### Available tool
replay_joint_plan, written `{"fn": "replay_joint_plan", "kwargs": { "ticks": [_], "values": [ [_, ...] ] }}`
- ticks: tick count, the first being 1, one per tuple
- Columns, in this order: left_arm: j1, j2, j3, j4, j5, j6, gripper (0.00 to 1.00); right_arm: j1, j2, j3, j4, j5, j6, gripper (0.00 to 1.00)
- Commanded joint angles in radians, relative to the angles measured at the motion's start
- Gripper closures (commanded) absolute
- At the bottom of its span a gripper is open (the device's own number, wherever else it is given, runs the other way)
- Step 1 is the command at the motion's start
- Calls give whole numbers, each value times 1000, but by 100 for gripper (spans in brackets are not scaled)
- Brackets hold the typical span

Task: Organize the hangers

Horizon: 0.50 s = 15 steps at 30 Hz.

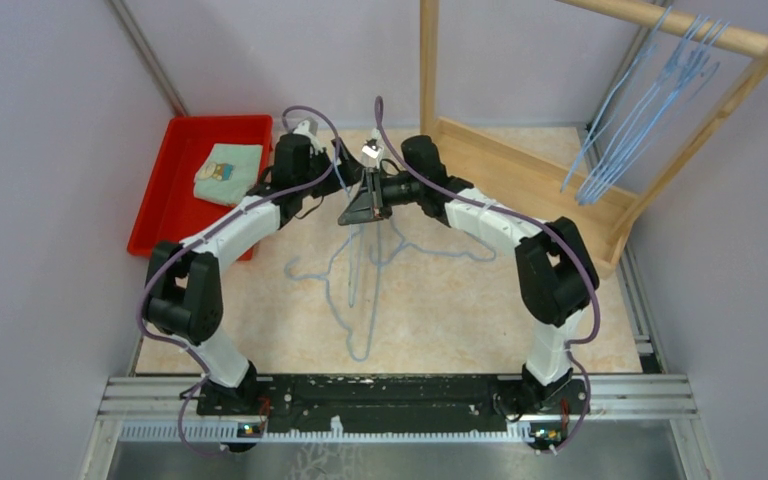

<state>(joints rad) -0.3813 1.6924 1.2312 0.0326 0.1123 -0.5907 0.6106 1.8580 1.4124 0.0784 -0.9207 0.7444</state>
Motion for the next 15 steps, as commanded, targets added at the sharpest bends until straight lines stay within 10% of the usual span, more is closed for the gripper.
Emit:
{"fn": "replay_joint_plan", "kwargs": {
  "ticks": [1,15],
  "values": [
    [7,-29,-59,-20,-43,60,0,-33,-166,13,32,-25,-69,100],
    [18,70,33,-134,-75,100,0,-58,-216,82,19,-49,-41,100]
  ]
}}
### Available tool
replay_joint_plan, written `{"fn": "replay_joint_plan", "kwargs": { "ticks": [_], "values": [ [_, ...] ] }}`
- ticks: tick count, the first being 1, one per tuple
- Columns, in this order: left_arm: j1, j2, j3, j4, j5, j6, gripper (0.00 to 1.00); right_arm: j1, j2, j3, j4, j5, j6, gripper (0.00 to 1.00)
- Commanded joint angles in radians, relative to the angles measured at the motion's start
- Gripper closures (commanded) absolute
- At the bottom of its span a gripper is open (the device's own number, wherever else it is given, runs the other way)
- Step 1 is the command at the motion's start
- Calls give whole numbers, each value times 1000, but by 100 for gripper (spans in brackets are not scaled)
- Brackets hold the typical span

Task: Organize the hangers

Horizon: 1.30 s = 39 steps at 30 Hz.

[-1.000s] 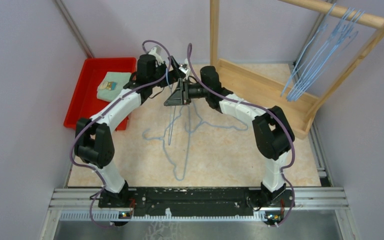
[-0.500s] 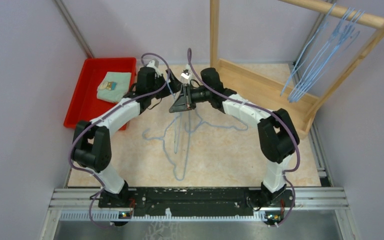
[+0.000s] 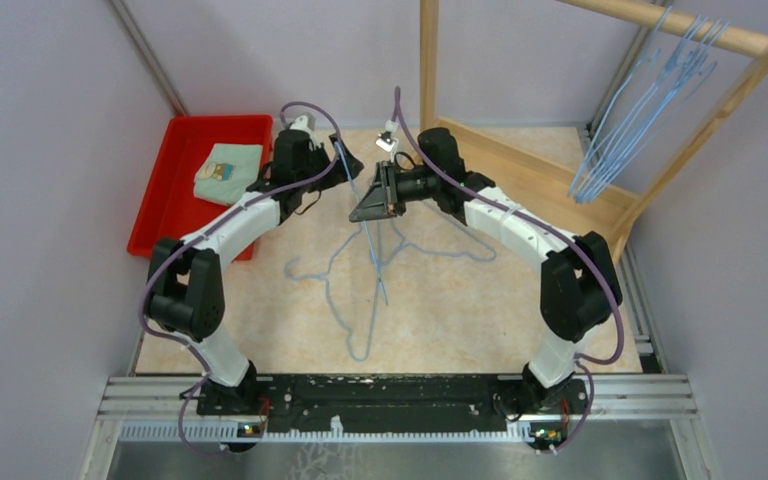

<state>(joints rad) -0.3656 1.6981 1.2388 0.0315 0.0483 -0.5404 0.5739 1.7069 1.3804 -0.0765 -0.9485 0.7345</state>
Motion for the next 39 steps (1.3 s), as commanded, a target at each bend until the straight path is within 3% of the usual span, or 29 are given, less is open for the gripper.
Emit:
{"fn": "replay_joint_plan", "kwargs": {
  "ticks": [1,12,21,28,35,39],
  "values": [
    [2,76,35,-143,-14,48,0,-22,-63,138,170,-21,-31,100],
    [4,145,115,-211,-31,63,0,-32,36,344,96,2,-41,100],
    [63,129,81,-271,-57,60,0,-120,-138,320,-166,255,-240,100],
    [98,43,-5,-244,-49,69,0,-201,-297,242,-231,490,-242,100],
    [107,-2,-48,-244,-33,76,0,-343,-383,190,-239,537,-180,100],
    [112,-9,-70,-240,-25,80,0,-355,-403,209,-252,521,-147,100]
  ]
}}
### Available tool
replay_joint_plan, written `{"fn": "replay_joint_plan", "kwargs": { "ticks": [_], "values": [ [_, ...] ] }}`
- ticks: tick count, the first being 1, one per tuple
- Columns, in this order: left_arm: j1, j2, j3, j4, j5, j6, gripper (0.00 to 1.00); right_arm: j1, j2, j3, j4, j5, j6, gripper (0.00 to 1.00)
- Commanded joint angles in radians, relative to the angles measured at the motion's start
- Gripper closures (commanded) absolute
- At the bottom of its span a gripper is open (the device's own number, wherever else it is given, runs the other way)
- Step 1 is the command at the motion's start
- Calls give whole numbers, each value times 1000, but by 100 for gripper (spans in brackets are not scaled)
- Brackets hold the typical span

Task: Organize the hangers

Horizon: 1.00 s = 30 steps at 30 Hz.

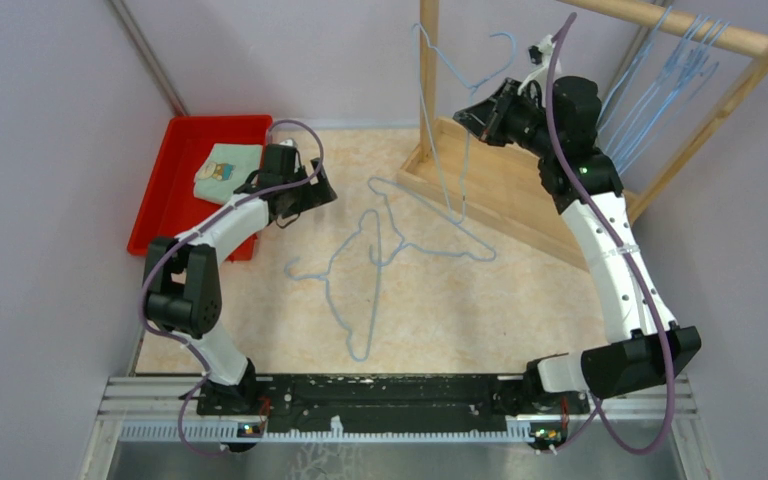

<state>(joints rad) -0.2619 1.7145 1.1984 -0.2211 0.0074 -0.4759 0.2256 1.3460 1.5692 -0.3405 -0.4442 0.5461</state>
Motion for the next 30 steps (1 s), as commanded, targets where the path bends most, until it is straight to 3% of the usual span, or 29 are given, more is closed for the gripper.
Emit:
{"fn": "replay_joint_plan", "kwargs": {
  "ticks": [1,8,11,18,23,30],
  "values": [
    [9,-26,-35,13,17,16,0,-6,-52,15,8,-3,57,100],
    [16,-19,-67,30,32,9,0,-7,-132,12,-108,-163,32,100],
    [16,-17,-66,32,44,2,0,-6,-166,44,-184,-163,-9,100],
    [16,-12,-47,20,60,-3,0,-6,-207,153,-397,154,-105,100],
    [16,-21,-41,14,60,0,0,-6,-183,254,-524,227,-141,100],
    [16,-14,-26,9,74,8,0,-6,-148,248,-431,407,-162,100]
  ]
}}
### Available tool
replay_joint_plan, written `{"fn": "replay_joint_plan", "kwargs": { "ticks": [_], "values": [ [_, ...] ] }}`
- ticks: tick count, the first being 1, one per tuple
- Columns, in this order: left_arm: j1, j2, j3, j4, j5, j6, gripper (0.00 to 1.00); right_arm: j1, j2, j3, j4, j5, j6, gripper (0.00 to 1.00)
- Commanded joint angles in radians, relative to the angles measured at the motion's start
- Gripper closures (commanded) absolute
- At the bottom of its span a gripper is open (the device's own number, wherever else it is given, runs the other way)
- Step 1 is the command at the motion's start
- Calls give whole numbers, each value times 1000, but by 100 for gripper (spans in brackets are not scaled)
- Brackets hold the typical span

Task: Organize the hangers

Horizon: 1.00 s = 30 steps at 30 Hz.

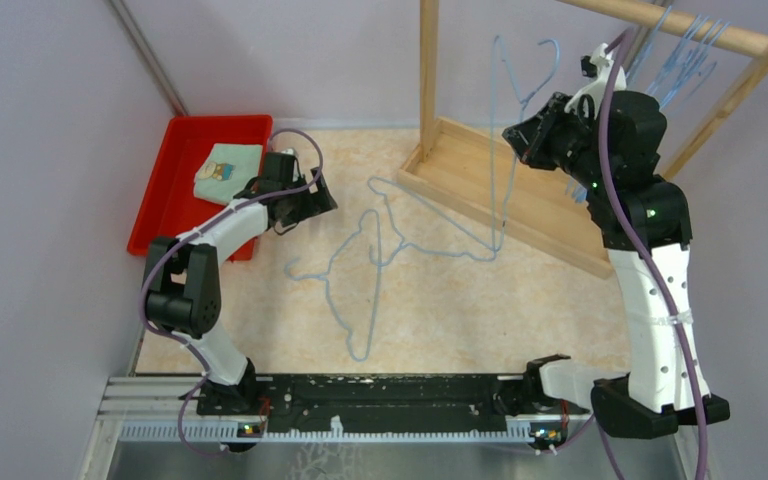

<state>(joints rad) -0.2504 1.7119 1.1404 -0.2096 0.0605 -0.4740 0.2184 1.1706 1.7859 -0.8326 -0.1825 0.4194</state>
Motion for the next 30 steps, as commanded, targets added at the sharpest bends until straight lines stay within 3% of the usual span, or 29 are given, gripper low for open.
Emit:
{"fn": "replay_joint_plan", "kwargs": {
  "ticks": [1,6,14,24,30],
  "values": [
    [5,-10,37,-6,21,11,0,-1,39,37,82,170,-43,100],
    [5,5,48,-14,38,22,0,-19,109,61,187,233,-49,100],
    [6,44,56,-1,57,20,0,-94,182,73,374,211,1,100],
    [26,82,70,15,76,14,0,-149,236,114,452,273,-1,100],
    [35,74,50,16,76,11,0,-244,256,61,442,255,41,100]
  ]
}}
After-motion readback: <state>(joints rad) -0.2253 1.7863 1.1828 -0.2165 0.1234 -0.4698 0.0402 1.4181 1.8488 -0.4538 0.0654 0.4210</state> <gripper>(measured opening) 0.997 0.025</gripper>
